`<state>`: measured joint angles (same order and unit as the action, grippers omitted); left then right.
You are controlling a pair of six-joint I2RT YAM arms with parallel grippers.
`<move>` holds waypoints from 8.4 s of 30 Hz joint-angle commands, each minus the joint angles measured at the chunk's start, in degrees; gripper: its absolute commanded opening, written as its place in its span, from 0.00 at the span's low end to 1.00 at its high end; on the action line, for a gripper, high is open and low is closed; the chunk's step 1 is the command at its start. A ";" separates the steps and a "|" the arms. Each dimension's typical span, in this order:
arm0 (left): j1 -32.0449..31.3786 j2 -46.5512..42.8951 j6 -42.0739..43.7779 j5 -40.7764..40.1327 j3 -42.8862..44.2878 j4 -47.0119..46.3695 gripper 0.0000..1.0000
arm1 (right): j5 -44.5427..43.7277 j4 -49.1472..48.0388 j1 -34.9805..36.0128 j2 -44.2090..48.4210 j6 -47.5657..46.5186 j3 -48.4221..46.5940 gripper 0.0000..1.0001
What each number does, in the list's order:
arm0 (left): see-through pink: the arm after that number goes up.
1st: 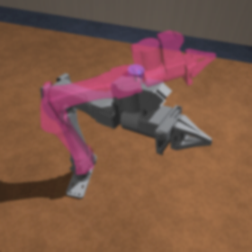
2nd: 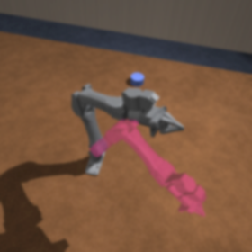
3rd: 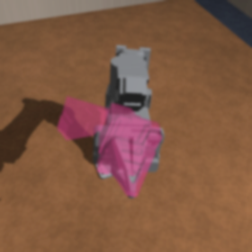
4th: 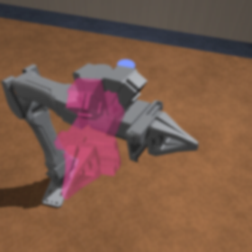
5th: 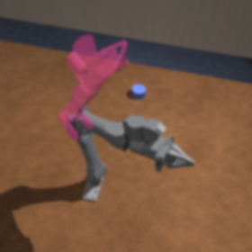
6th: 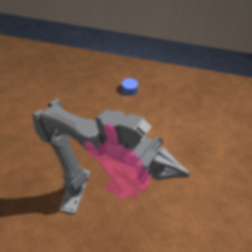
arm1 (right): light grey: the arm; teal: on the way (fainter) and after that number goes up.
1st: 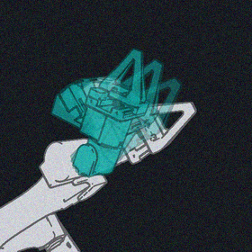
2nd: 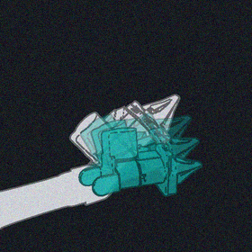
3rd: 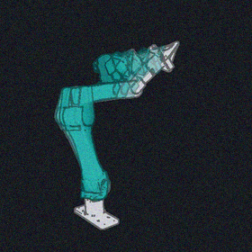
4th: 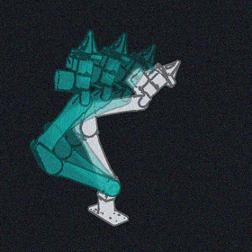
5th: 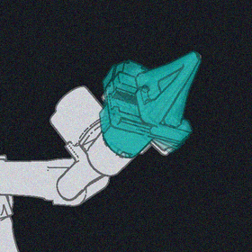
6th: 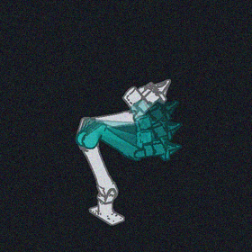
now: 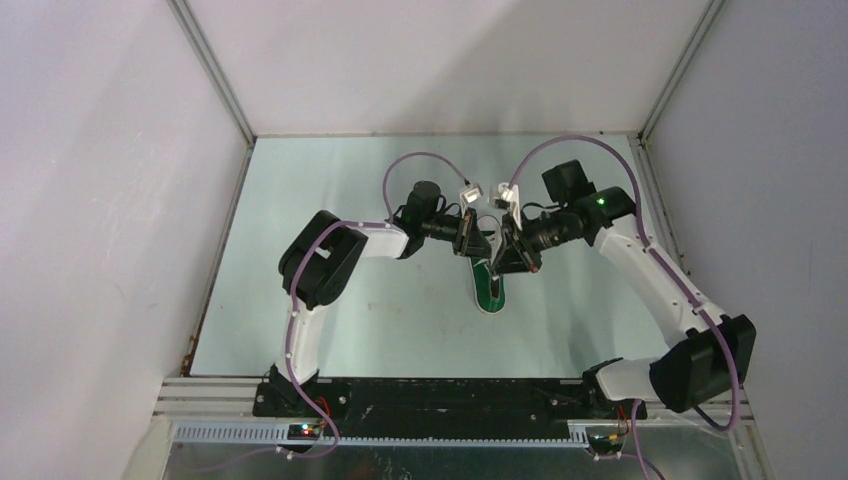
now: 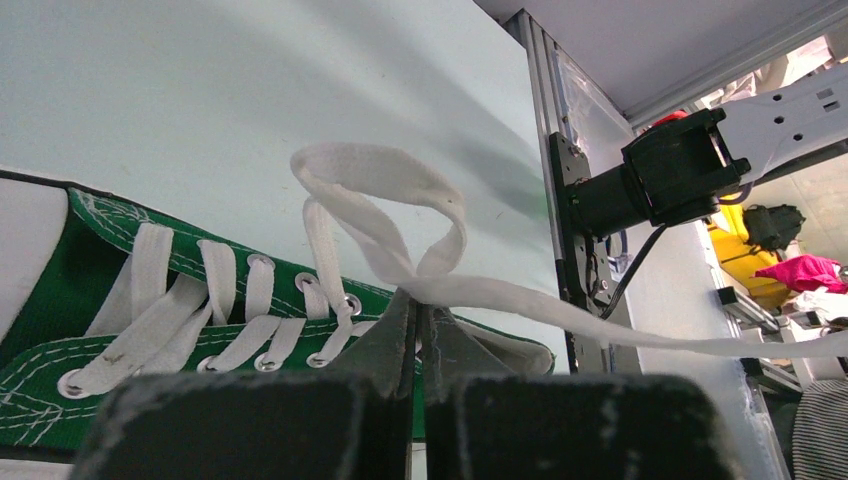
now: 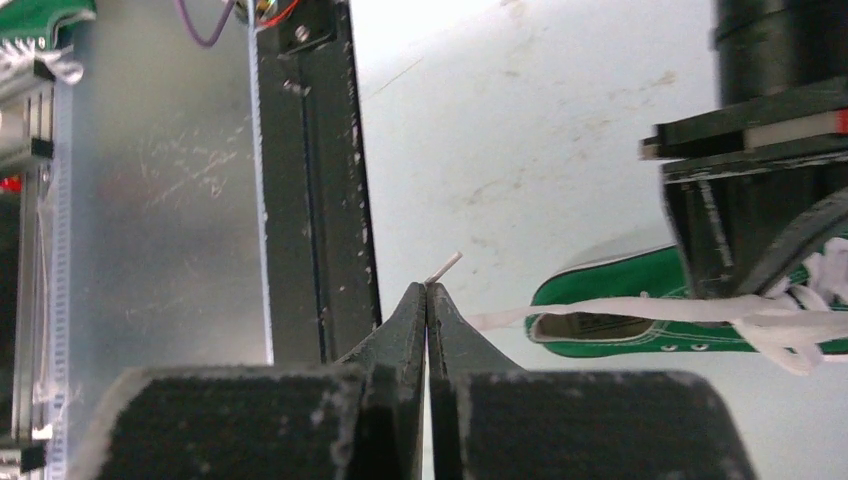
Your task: Tie the shoes
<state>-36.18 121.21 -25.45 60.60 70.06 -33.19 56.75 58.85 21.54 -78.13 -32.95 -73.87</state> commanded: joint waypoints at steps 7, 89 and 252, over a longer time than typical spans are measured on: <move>-0.02 -0.15 1.30 0.36 0.43 0.77 0.01 | -8.10 11.70 2.11 4.17 -19.66 7.30 0.02; 1.08 1.37 -5.85 1.94 -4.08 -10.56 0.03 | -6.68 -3.67 -12.06 -20.91 -6.92 2.87 0.26; -0.46 -7.57 20.75 -11.70 -0.57 11.58 0.00 | 4.31 -5.24 -17.61 -34.56 2.54 -8.06 0.11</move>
<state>-36.16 117.58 -3.03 50.37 70.04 -17.02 62.76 53.67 5.85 -112.75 -30.37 -78.30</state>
